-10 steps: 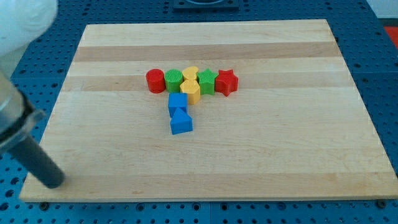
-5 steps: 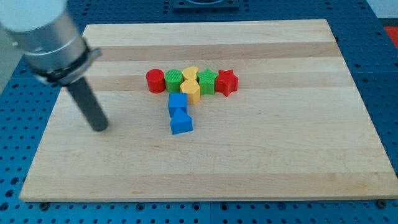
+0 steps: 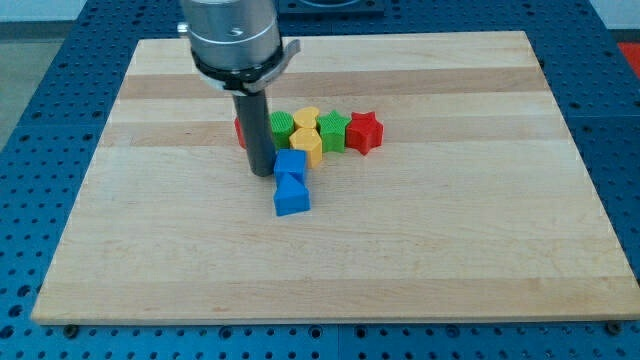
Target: Move the blue cube towards right
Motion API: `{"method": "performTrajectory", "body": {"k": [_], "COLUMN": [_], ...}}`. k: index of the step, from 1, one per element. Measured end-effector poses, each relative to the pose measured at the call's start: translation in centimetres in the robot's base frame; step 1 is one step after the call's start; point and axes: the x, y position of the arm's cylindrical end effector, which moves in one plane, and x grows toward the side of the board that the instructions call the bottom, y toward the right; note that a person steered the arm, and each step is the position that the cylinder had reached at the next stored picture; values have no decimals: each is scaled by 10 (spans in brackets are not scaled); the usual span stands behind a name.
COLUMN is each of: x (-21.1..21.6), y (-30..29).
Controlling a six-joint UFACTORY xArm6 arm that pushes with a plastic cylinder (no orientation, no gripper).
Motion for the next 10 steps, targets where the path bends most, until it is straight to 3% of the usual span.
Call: {"method": "performTrajectory", "body": {"k": [3,6,7,8,10], "x": [7,14,49,82,68], "y": [33,-26,-29,-20,80]}}
